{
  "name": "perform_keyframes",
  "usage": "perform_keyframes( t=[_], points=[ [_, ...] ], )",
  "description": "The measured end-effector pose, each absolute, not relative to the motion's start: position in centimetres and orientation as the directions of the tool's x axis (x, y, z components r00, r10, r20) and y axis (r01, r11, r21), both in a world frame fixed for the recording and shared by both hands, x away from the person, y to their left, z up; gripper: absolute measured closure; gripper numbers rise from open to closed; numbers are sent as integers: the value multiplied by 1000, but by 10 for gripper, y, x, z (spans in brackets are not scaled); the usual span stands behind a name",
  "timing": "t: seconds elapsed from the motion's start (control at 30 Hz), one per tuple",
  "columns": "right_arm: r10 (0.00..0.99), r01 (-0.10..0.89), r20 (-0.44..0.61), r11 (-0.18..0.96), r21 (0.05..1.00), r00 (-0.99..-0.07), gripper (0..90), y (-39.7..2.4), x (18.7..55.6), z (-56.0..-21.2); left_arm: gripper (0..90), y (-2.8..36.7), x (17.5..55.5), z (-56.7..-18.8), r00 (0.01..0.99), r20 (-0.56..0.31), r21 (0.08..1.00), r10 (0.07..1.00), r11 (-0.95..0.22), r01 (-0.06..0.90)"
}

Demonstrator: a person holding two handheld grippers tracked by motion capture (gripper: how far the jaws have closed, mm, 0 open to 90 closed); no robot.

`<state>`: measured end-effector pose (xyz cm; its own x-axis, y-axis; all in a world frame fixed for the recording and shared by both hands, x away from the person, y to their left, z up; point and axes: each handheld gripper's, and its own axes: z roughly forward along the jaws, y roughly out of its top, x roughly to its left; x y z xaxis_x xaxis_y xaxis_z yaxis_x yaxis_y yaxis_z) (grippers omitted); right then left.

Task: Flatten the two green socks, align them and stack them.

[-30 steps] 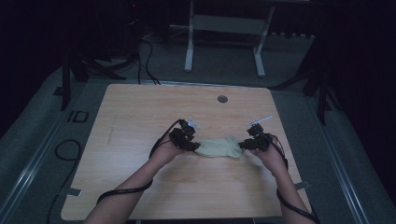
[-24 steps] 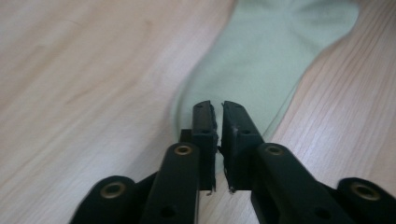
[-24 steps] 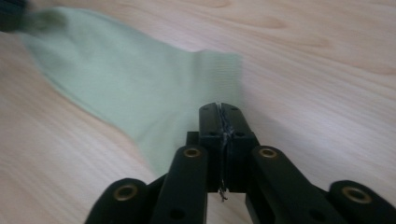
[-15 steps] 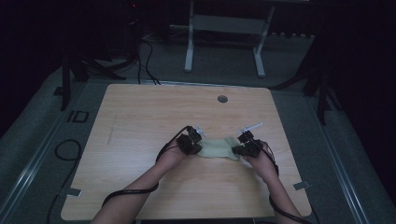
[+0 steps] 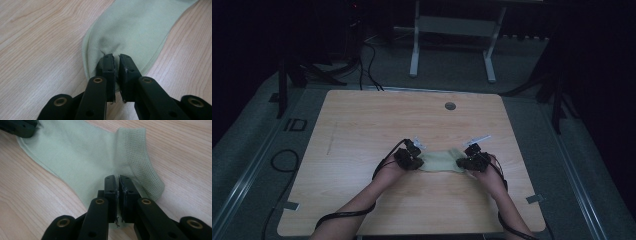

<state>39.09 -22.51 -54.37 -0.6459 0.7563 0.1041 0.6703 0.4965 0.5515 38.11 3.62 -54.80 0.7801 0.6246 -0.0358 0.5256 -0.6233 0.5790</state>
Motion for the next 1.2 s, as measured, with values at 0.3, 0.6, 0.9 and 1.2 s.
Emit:
perform_keyframes(
  t=[0.3, 0.6, 0.9, 1.2],
  points=[
    [740, 658, 110, 507, 557, -664, 731, -219, 391, -534, 591, 41, 382, -542, 787, -84, 599, 611, -600, 530],
    [674, 573, 95, 536, 621, -733, 422, -216, 388, -519, 160, 44, 371, -523, 793, -98, 651, 602, -564, 508],
    [677, 579, 108, 522, 626, -728, 168, -220, 384, -525, 73, 57, 358, -523, 767, -49, 691, 640, -532, 489],
    [700, 558, 70, 501, 662, -711, 146, -237, 379, -527, 52, 79, 351, -529, 751, -49, 709, 659, -506, 490]
  ],
)
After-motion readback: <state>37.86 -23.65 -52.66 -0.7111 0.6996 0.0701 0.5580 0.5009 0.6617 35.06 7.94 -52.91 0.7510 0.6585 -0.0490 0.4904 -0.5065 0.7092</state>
